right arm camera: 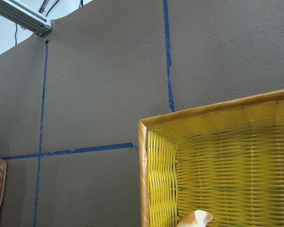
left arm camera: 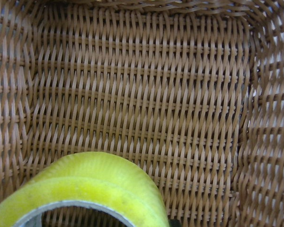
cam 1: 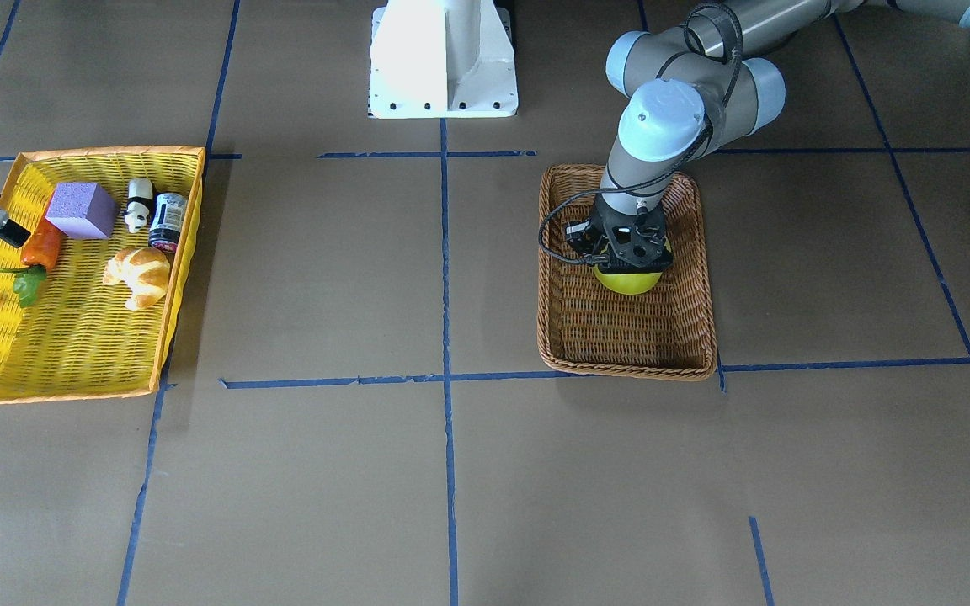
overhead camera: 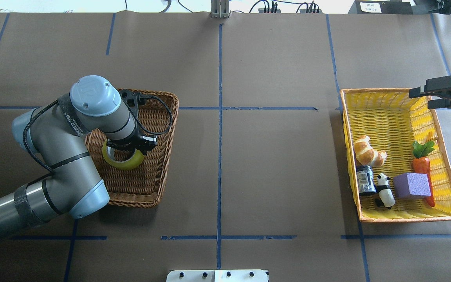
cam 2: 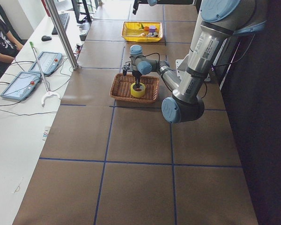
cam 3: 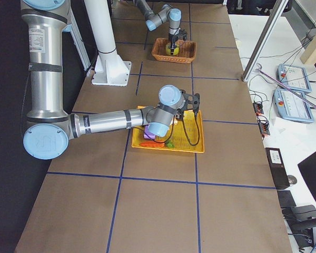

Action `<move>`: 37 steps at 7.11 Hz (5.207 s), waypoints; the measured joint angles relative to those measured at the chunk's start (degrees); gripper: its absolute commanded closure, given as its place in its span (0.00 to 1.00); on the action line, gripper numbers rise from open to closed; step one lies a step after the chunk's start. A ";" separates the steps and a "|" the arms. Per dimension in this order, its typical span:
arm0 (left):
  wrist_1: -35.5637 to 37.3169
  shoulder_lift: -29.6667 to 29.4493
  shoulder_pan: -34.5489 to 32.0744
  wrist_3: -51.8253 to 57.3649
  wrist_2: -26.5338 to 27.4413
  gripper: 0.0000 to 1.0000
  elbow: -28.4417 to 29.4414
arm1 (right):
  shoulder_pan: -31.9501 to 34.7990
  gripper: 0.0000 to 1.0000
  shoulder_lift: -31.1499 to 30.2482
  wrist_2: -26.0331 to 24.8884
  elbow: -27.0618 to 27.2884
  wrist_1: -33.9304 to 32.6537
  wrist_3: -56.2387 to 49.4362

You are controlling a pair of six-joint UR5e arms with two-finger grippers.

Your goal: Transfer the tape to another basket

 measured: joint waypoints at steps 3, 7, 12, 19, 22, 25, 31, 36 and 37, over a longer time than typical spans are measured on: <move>-0.72 -0.41 -0.20 0.20 -0.03 0.00 0.05 | -0.03 0.00 0.11 0.00 0.01 0.00 0.00; 4.57 2.07 -8.61 10.36 -0.89 0.00 -12.78 | 1.80 0.00 0.04 -0.09 -0.07 -4.72 -4.19; 13.16 14.45 -35.00 52.61 -14.63 0.00 -14.26 | 16.16 0.00 -2.49 -0.04 0.02 -34.30 -54.62; 15.21 16.76 -52.23 84.49 -19.42 0.00 7.72 | 23.68 0.00 -8.82 -2.85 2.04 -55.52 -75.12; 17.05 18.43 -52.99 84.25 -19.34 0.00 7.00 | 23.22 0.00 -10.07 -5.16 8.21 -63.69 -77.96; 20.78 25.35 -56.09 81.99 -19.26 0.00 -1.84 | 22.43 0.00 -10.44 -8.44 8.70 -64.98 -78.72; 16.59 30.56 -56.53 70.62 -19.66 0.00 -1.81 | 22.29 0.00 -12.48 -8.71 9.35 -66.64 -78.67; 14.54 35.65 -56.52 69.92 -19.81 0.00 -7.81 | 21.02 0.00 -12.18 -8.45 9.19 -66.38 -78.61; 15.40 35.78 -56.52 69.88 -19.82 0.00 -8.44 | 20.94 0.00 -12.17 -8.25 9.09 -66.34 -78.63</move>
